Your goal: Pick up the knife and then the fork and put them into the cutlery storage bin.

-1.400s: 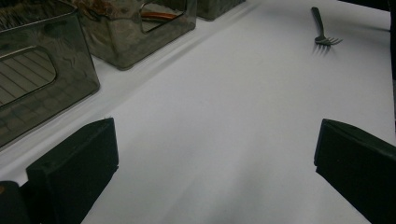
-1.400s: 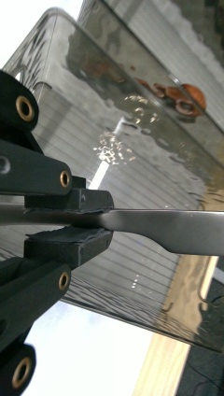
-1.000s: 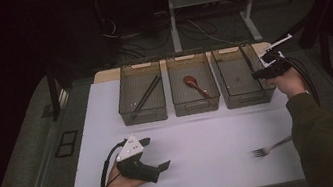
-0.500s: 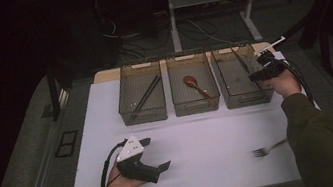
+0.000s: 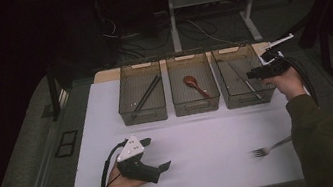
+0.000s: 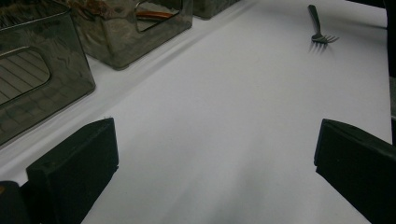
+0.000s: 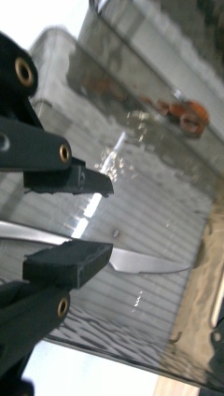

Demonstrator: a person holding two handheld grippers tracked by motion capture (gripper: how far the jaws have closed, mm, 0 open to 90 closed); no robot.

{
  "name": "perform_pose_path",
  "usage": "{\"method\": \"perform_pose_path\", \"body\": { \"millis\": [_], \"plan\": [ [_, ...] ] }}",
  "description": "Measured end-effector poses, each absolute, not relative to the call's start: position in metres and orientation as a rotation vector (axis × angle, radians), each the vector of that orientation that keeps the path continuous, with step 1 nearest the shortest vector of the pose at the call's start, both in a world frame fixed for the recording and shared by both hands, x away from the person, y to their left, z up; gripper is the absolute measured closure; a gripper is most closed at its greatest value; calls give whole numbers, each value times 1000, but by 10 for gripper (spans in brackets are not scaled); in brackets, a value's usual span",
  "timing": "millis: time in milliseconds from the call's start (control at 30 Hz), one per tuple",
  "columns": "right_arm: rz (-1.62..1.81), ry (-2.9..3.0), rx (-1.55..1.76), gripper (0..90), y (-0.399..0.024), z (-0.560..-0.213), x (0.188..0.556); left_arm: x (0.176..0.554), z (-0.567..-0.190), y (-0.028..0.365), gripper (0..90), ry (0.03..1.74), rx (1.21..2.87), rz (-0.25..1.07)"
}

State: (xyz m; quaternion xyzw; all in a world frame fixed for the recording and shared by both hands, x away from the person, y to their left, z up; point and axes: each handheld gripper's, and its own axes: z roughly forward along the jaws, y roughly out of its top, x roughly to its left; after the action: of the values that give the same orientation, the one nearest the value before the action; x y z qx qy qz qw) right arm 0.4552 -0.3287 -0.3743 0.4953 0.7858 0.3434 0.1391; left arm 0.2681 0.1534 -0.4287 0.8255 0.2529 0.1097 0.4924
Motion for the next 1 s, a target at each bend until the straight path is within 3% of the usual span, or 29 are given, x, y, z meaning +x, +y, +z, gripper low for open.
{"method": "perform_pose_path", "body": {
  "millis": [267, 533, 1000],
  "plan": [
    [1106, 2261, 1337, 487, -329, -355, 425, 268, -429, 153, 0, 615, 2005, 267],
    [1156, 2296, 1221, 480, -327, -352, 383, 267, -429, 151, 0, 615, 2011, 266],
    [1143, 2413, 1132, 809, -333, -378, 319, 265, -428, 151, 0, 614, 2005, 272]
  ]
}}
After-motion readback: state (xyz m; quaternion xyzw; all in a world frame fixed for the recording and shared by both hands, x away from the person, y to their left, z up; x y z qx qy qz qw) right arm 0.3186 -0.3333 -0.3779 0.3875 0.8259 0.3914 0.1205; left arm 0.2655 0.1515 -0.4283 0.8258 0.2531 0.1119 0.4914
